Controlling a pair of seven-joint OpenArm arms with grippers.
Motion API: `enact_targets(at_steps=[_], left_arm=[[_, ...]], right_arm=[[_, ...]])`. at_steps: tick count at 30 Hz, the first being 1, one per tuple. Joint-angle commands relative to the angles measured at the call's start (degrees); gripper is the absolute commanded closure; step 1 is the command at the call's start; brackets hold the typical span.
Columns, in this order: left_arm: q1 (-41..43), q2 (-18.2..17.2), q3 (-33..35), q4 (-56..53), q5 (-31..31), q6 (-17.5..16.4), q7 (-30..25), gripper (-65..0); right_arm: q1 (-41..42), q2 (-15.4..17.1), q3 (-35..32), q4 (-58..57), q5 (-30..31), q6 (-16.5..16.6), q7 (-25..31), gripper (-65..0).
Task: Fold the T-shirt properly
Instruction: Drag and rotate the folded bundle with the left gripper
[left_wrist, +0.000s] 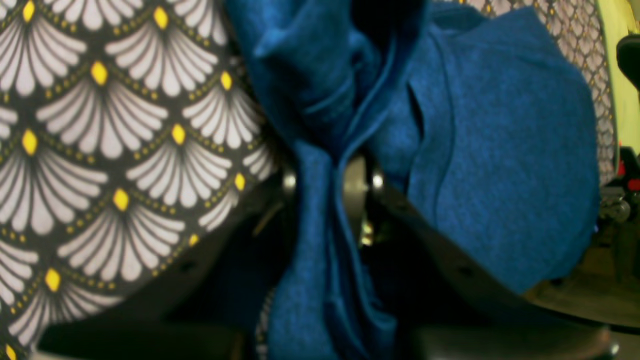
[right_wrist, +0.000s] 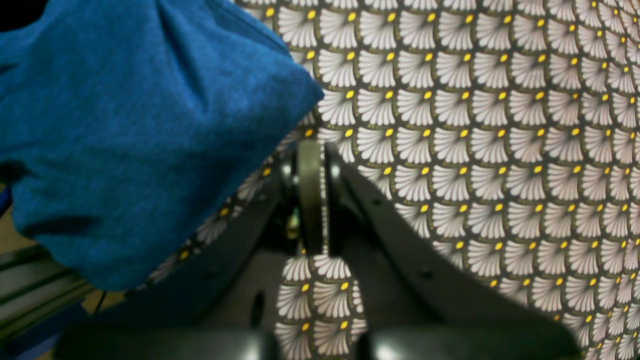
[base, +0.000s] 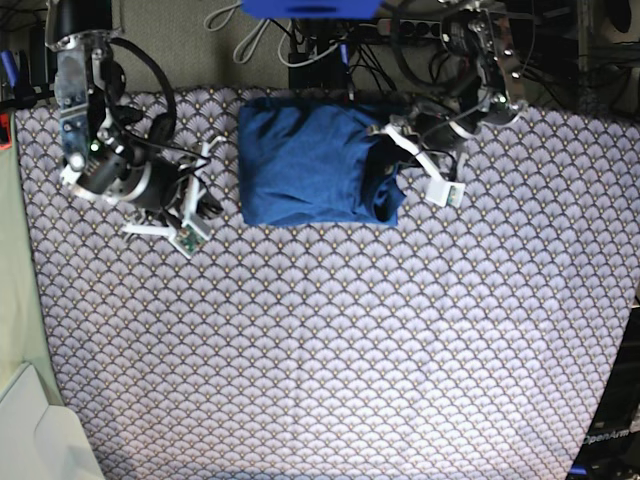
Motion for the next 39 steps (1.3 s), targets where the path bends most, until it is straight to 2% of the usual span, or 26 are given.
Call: enact_targets(at_steps=[1,4,9,13,22,25,28,30,35,39], left_arm=[[-0.86,0.00,0.16,0.55,0.33,-0.02,-0.17,-1.7],[-2.35,-0.18,0.25,0.55,1.12,-0.02,-0.08,-0.2],[-8.51,-1.41,4.38,-3.50,8.06,-0.02,2.65,-0.4],[-14.04,-4.31,11.41,-8.07,8.41,-0.02,3.17,-0.3],[-28.37,-11.34,32.16,-13.78,8.59,-0.02,3.35,-0.3],[-32.95,-11.34,38.14,-14.93,10.00,-0.02,3.17,-0.3],[-35.67,-10.37,43.41,-15.28,16.15,-0.02,2.73,-0.3],[-36.29,-8.09,45.96,-15.28,21.16,-0.02,1.42,-0.3],[-36.90,-3.43,51.15,-18.00,34.88,-0.37,-3.77,-0.3],[-36.90,-2.37,54.40,-20.46,38.92,-0.46,-8.61,-0.3]], right_arm=[[0.97,0.61,0.47,1.24,0.66,0.24,1.20,0.0],[0.80,0.52,2.93,1.24,0.66,0.15,1.20,0.0],[0.62,0.26,9.79,1.24,0.75,0.24,1.20,0.0],[0.44,0.35,14.27,1.24,0.75,0.33,1.20,0.0],[-2.02,0.70,22.45,1.15,0.66,0.33,1.20,0.0],[-2.63,0.70,24.03,1.15,0.75,0.33,1.20,0.0],[-2.72,0.70,25.09,1.15,0.66,0.33,1.20,0.0],[-2.81,0.70,26.23,1.15,0.66,0.33,1.20,0.0],[-3.51,1.93,27.20,1.15,0.66,0.33,1.20,0.0],[-3.51,2.19,27.20,1.15,0.57,0.33,1.20,0.0]])
